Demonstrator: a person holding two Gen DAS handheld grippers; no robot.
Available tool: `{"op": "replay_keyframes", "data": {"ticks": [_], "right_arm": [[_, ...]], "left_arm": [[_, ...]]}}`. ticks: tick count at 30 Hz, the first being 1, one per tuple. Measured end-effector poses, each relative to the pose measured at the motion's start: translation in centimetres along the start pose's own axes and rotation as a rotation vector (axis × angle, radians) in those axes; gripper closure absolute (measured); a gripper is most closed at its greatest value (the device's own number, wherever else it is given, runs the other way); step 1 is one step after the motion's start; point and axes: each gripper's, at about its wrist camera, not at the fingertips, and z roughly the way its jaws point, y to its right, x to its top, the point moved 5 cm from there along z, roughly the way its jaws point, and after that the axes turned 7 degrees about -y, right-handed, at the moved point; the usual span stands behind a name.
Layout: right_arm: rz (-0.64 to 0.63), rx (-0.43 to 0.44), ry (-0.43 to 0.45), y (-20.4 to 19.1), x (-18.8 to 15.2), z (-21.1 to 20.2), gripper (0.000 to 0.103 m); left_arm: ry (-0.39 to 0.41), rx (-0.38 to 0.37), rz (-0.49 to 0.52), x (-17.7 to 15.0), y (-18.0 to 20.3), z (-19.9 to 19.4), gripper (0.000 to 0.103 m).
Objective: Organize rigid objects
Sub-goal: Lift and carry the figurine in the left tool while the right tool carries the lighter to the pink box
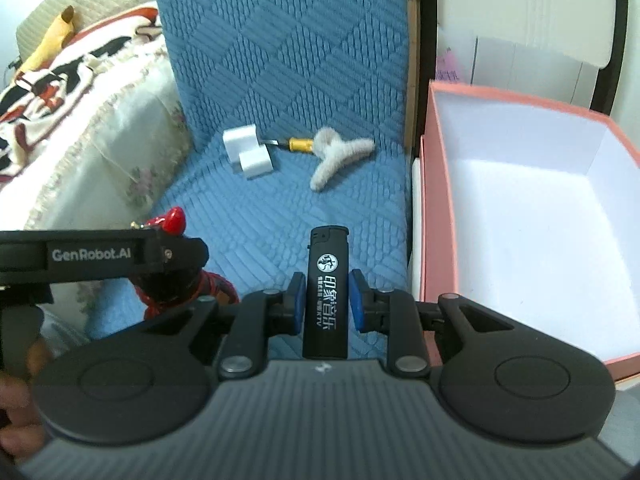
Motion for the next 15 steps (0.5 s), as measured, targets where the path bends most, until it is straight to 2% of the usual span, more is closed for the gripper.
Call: {"op": "replay_keyframes", "data": {"ticks": [7,15], "right_arm": [[-0.006,0.029,0.049,-0.3,1.1,-4.7,0.077],[0.003,0.039,0.099,1.1,2.0,-8.9,0.077]], "left_arm": [[0.037,-0.005,0.008,0.7,1.8,-4.4,0.038],[0.065,-0.034,0.042,1.3,5.7,-7.0,0.038]]}}
